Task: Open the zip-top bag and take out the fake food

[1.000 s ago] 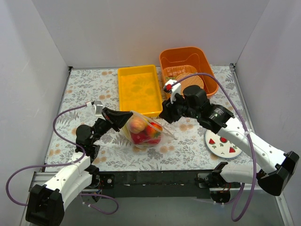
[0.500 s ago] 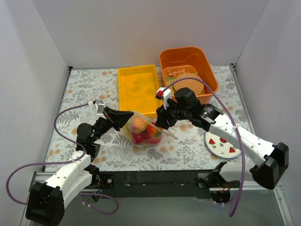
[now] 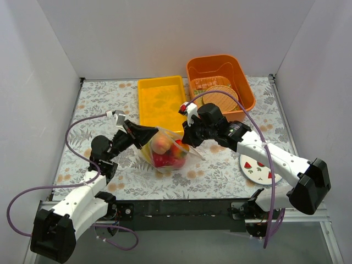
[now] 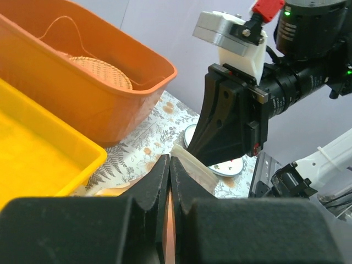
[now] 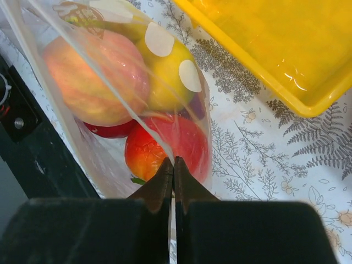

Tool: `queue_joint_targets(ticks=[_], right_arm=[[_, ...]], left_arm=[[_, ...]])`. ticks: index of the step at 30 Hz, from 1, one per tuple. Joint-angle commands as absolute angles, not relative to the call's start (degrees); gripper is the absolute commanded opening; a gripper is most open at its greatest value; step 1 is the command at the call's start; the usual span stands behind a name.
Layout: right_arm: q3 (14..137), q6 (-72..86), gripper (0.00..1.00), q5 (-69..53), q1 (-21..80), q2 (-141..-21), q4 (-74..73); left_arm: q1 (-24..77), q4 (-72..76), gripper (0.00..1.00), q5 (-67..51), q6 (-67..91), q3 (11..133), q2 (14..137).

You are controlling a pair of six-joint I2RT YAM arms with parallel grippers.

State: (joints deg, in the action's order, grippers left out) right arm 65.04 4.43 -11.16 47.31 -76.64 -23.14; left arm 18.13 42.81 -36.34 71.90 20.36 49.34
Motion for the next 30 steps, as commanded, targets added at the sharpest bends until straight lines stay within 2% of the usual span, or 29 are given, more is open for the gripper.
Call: queue_joint_targets(ticks=[1, 2, 5, 8, 11, 16, 17, 20, 23, 30], right_arm=[[69.1, 10.4, 0.01, -8.4, 48.2, -75.5, -22.1], [69.3, 11.5, 0.01, -8.6, 48.7, -75.5, -22.4], [70.7, 14.9, 0.01, -7.7, 49.9, -75.1, -23.6], [72.8, 17.1, 0.01, -5.7, 51.0, -75.3, -25.8], [74.2, 19.1, 0.01, -4.6, 51.6, -75.8, -27.1], [76.0, 20.5, 0.01, -2.6, 52.8, -78.0, -27.8], [76.4, 20.8, 0.01, -2.3, 53.0, -78.6, -27.9], [77.4, 20.8, 0.01, -2.1, 53.1, -79.8, -28.4], [77.9, 20.9, 0.01, -1.7, 53.3, -80.6, -28.3], [77.6, 21.6, 0.01, -0.9, 53.3, -81.7, -27.4]], left_arm=[[17.8, 31.0, 0.03, -34.3, 73.7, 26.2, 49.0], [17.8, 27.5, 0.17, -33.3, 73.7, 28.5, 48.7], [17.8, 13.0, 0.48, -29.0, 72.8, 33.8, 46.8], [17.8, -2.4, 0.61, -23.7, 71.2, 40.7, 44.7], [17.8, -15.6, 0.63, -16.7, 73.4, 46.9, 43.7], [18.7, -36.4, 0.49, -6.5, 81.1, 52.0, 43.7], [19.4, -39.8, 0.46, -1.4, 83.0, 52.5, 42.9], [20.2, -43.8, 0.42, -0.7, 85.2, 53.5, 41.1], [20.7, -46.9, 0.42, 0.6, 85.3, 55.5, 40.5], [21.1, -50.1, 0.43, -5.2, 85.3, 58.4, 41.5]])
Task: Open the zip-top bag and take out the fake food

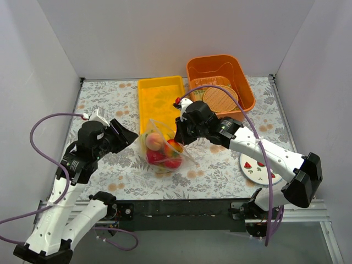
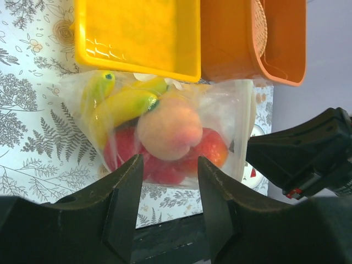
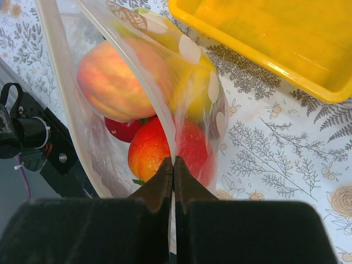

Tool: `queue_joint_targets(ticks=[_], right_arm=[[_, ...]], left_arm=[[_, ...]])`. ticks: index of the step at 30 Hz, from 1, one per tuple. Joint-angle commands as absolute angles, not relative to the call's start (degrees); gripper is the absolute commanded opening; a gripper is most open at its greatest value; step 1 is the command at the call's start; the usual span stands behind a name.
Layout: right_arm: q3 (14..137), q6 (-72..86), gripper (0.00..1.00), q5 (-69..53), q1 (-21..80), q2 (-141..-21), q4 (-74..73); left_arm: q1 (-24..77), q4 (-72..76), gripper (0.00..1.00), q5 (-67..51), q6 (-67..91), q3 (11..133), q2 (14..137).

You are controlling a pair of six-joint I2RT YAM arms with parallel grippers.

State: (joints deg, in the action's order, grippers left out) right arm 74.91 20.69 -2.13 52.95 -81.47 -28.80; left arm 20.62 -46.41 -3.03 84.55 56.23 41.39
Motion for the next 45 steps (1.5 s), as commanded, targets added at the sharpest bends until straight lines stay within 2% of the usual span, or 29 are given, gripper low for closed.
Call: queue_joint_targets(ticks=[1, 7, 14, 19, 31, 36, 45], right_arm=[[77.6, 21.7, 0.01, -1.0, 53.3, -81.6, -27.3], [77.9, 22.3, 0.01, -1.2, 53.4, -80.4, -27.0], [77.9, 22.3, 0.01, -1.2, 53.4, -80.3, -27.2], [77.7, 22.6, 0.01, -1.7, 53.5, -79.7, -26.9], [75.1, 23.1, 0.01, -2.1, 54.7, -75.9, -26.2], [73.6, 22.9, 0.01, -1.8, 54.8, -75.1, -26.2], [72.1, 22.9, 0.01, -1.2, 54.8, -74.7, -25.7]], left_arm=[[21.3, -49.7, 0.43, -5.8, 85.3, 58.4, 41.9], [29.2, -48.4, 0.42, -2.5, 88.1, 60.7, 47.2], [47.5, -50.3, 0.45, 11.5, 94.7, 66.4, 53.8], [55.4, -51.7, 0.44, 19.1, 99.7, 69.9, 58.1], [67.9, -76.5, 0.42, 42.5, 110.5, 85.3, 74.0], [69.2, -78.4, 0.41, 42.8, 113.9, 83.6, 72.0], [69.4, -78.1, 0.36, 35.6, 112.6, 86.1, 67.3]])
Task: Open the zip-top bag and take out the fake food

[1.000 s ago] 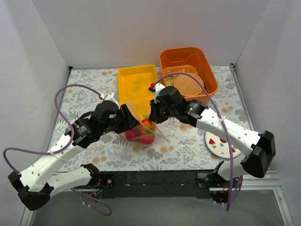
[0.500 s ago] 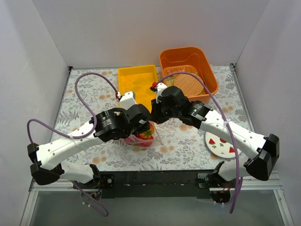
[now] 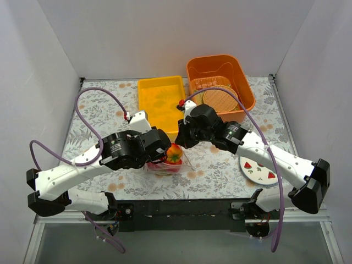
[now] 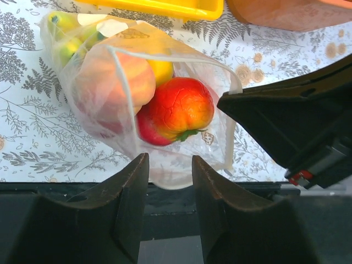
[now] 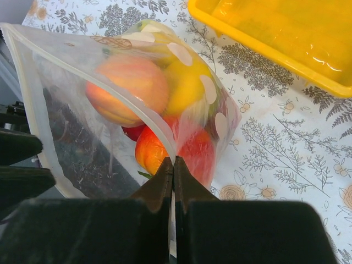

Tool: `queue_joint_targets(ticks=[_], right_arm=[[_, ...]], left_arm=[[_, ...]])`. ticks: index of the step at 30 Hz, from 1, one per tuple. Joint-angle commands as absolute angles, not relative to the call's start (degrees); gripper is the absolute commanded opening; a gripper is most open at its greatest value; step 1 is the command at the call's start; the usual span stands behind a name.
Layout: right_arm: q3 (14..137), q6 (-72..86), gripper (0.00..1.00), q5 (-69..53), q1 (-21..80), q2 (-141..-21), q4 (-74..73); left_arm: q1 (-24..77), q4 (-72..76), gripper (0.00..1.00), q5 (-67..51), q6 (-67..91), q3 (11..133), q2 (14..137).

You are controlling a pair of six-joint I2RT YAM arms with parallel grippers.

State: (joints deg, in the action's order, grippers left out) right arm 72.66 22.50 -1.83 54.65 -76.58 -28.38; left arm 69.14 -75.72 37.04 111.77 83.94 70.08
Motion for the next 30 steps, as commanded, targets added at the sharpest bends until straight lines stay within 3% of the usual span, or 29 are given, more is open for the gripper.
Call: queue_joint_targets(ticks=[1, 12, 30], right_arm=[[72.1, 22.9, 0.01, -1.1, 54.8, -74.6, -25.8], [71.9, 23.0, 0.01, -0.7, 54.8, -74.0, -26.1], [71.0, 23.5, 0.01, -0.5, 54.8, -72.9, -26.9]], left_arm=[[69.4, -78.6, 0.36, 35.3, 112.6, 86.0, 67.0], [69.4, -79.5, 0.40, 35.8, 111.5, 85.7, 68.2], [69.4, -79.4, 0.39, 42.4, 112.8, 79.0, 69.9]])
